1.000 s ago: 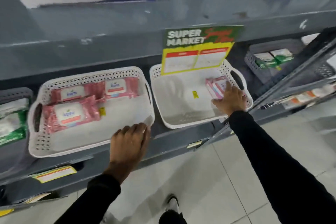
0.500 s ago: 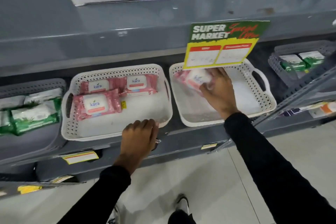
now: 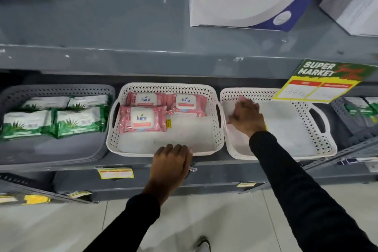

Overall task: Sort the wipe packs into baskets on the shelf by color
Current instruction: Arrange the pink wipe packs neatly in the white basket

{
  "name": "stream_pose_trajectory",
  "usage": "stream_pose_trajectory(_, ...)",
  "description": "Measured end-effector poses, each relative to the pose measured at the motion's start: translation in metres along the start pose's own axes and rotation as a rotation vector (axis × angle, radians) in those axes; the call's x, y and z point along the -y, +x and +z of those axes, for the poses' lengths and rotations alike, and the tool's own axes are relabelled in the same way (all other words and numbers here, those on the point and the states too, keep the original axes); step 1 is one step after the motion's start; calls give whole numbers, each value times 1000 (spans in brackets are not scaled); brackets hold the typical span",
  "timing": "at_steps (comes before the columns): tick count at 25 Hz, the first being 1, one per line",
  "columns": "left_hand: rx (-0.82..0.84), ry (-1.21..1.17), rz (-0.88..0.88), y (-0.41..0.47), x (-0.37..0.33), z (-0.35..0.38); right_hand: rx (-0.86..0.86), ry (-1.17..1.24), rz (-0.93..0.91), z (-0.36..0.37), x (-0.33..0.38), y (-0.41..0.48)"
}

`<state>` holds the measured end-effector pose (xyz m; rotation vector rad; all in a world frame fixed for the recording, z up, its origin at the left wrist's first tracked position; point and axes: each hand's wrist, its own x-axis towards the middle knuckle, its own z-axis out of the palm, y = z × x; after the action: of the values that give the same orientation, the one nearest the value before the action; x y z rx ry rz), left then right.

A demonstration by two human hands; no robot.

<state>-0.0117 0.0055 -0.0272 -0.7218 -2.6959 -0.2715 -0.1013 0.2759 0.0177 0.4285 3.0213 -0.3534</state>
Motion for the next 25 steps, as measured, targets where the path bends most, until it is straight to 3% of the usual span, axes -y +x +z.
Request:
stream_pose_trajectory(4, -27, 25, 39, -1, -2, -2, 66, -24, 166, 10, -12, 15)
stream_pose_trajectory(7, -43, 22, -11, 1, -5, 0, 43, 167, 171, 8, -13, 11)
stream_pose_trajectory(9, -52, 30, -3, 2, -6, -1, -65, 426, 159, 3, -17, 1)
stream_pose_trajectory(12, -67, 63, 29, 2, -7, -4, -226, 1088, 283, -17, -23, -19)
stream_pose_trajectory(14, -73, 63, 12, 3, -8, -3, -170, 1466, 229, -36, -14, -27)
stream_pose_trajectory(17, -85, 37, -3, 2, -7, 0, 93, 1827, 139, -56, 21, -35)
stream_pose_trajectory(21, -80, -21, -4, 0, -3, 2, 389, 1769, 206, -41, 76, -41)
stream_pose_trajectory(25, -84, -53, -31, -7, 6, 2, 426, 1551, 287, -4, 105, -35)
